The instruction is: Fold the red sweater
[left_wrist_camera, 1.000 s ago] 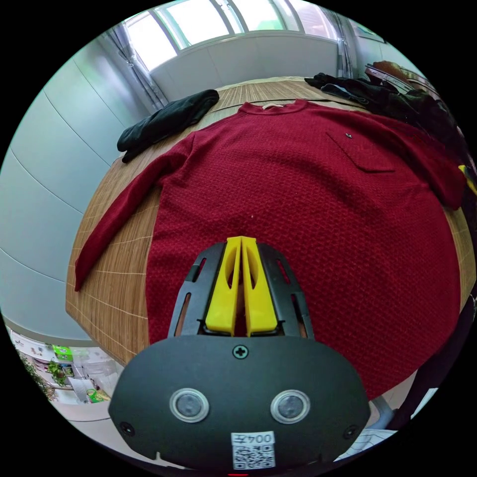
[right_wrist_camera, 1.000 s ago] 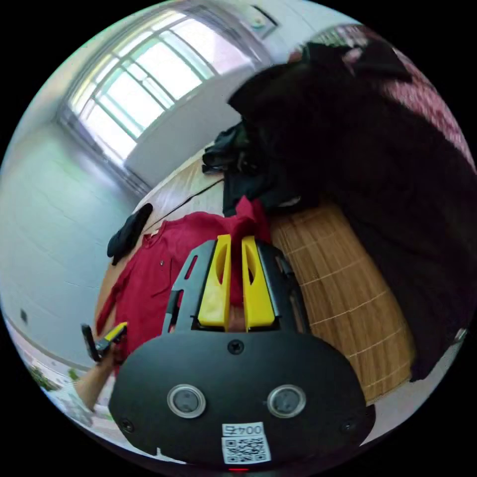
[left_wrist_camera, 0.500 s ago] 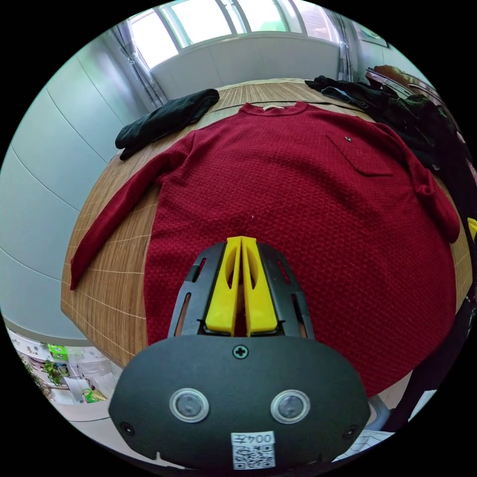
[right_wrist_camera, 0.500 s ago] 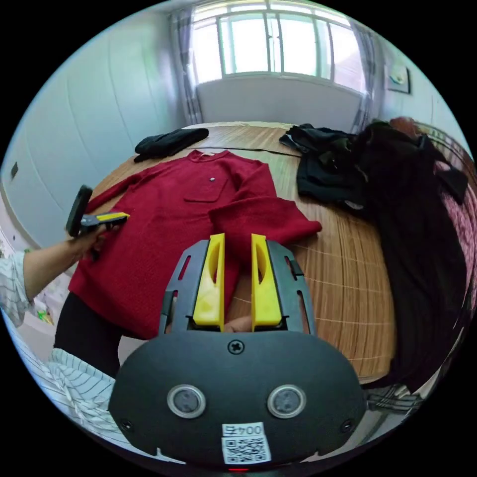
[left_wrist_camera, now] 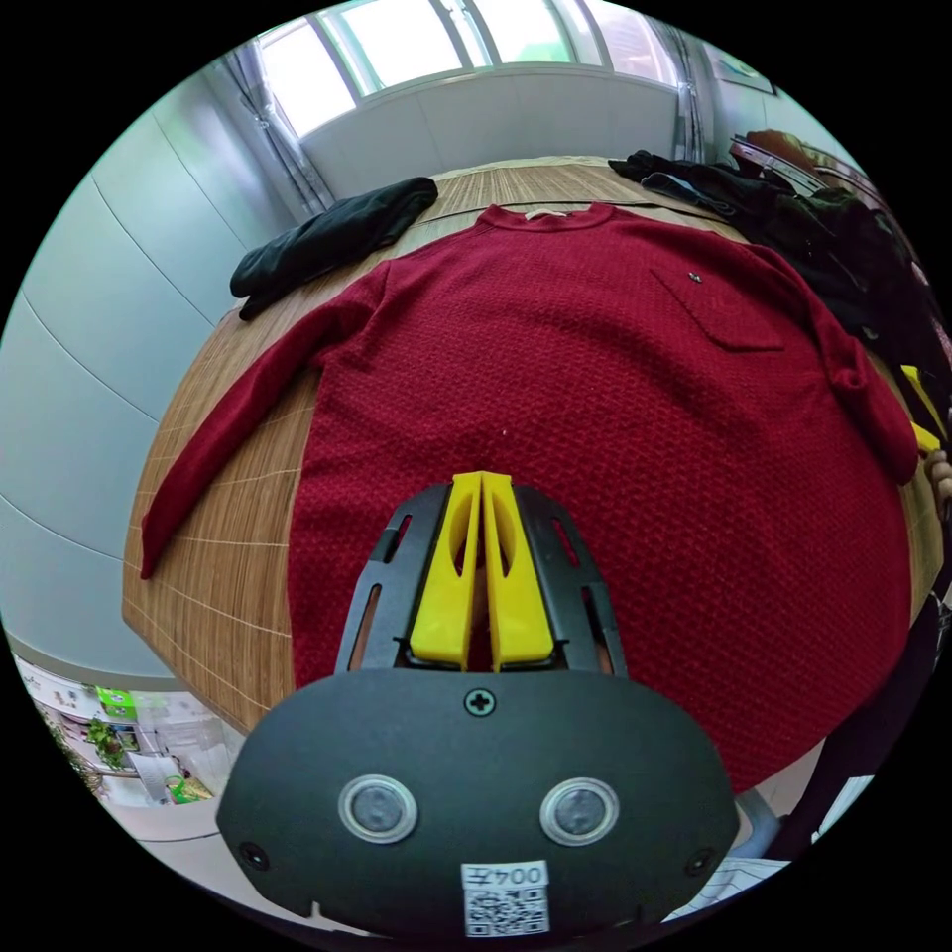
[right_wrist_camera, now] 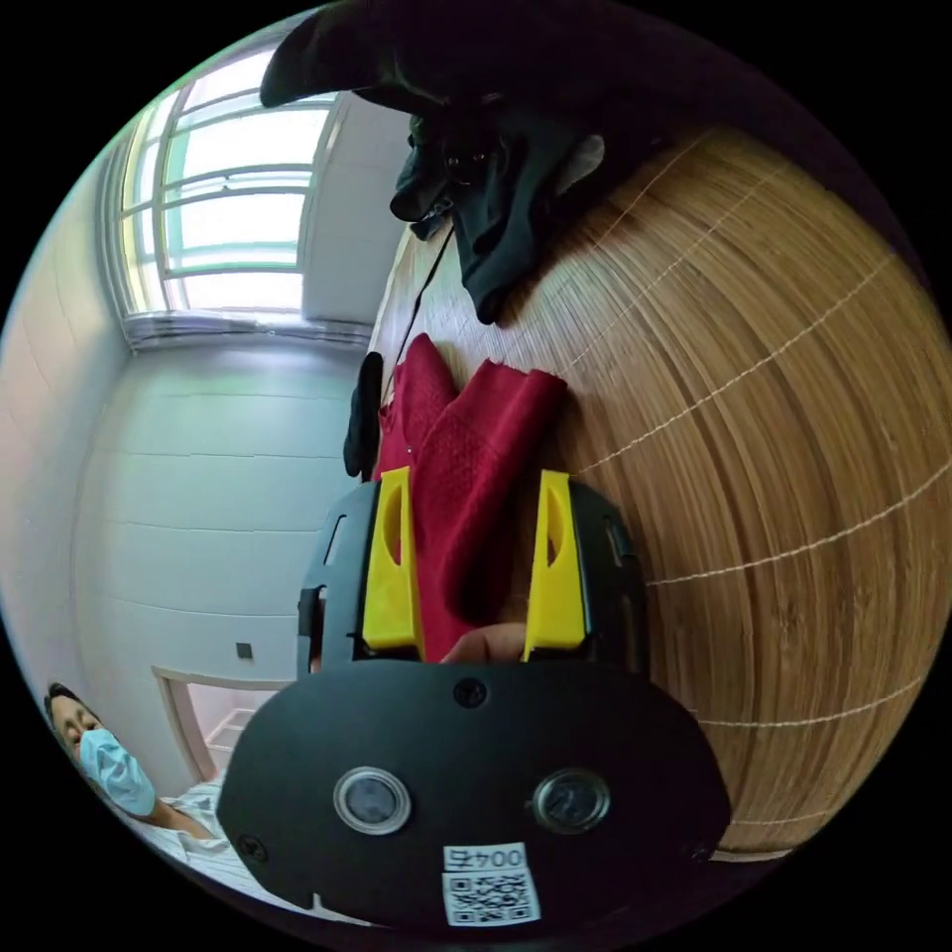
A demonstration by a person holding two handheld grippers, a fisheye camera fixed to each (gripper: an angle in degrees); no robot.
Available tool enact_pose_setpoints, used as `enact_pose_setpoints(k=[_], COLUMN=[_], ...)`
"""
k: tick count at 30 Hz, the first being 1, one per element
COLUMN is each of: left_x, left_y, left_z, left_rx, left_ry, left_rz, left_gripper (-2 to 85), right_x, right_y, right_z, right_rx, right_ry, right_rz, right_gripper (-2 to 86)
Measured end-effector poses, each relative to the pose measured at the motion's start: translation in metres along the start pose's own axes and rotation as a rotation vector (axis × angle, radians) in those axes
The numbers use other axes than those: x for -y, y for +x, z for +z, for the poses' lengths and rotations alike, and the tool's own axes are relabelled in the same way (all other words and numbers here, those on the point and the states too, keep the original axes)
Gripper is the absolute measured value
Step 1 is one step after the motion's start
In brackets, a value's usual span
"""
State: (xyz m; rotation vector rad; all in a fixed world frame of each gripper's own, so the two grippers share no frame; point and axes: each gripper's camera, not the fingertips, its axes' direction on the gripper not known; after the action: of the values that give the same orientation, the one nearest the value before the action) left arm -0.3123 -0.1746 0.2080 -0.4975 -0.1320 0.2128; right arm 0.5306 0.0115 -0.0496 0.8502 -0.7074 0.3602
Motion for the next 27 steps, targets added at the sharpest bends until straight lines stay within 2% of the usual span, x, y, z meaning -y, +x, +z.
enact_pose_setpoints(k=[3,6,7,10,14,17,20,23,27], left_x=[0.000,0.000,-0.001,-0.001,0.000,0.000,0.000,0.001,0.001], left_y=[0.000,-0.001,-0.001,-0.001,0.000,-0.001,-0.003,-0.003,-0.003], left_z=[0.000,-0.001,-0.001,-0.001,-0.001,0.000,0.001,0.001,0.003], left_rx=[0.001,0.002,0.004,0.009,0.021,0.020,0.014,0.019,0.032], left_ry=[0.000,-0.001,-0.001,-0.001,-0.002,-0.002,-0.002,-0.003,-0.003], left_rz=[0.000,0.001,0.001,0.004,0.009,0.009,0.006,0.008,0.014], left_gripper=[0.2,0.2,0.2,0.2,0.2,0.2,0.2,0.2,0.2], right_x=[0.004,0.009,0.010,0.005,-0.018,-0.023,-0.008,0.000,-0.009], right_y=[0.015,0.017,0.016,-0.014,-0.124,-0.160,-0.148,-0.124,-0.129], right_z=[0.009,0.021,0.022,-0.002,-0.069,-0.097,-0.096,-0.086,-0.071], right_rx=[0.101,0.102,0.092,0.167,-0.115,-0.374,-0.541,-0.611,-0.571], right_ry=[-0.006,-0.002,0.024,0.204,0.543,0.729,0.781,0.795,0.830], right_rz=[0.039,0.031,0.053,0.003,-0.390,-0.515,-0.440,-0.314,-0.269], right_gripper=[13.7,9.4,5.9,4.6,3.9,3.8,3.8,3.9,3.9])
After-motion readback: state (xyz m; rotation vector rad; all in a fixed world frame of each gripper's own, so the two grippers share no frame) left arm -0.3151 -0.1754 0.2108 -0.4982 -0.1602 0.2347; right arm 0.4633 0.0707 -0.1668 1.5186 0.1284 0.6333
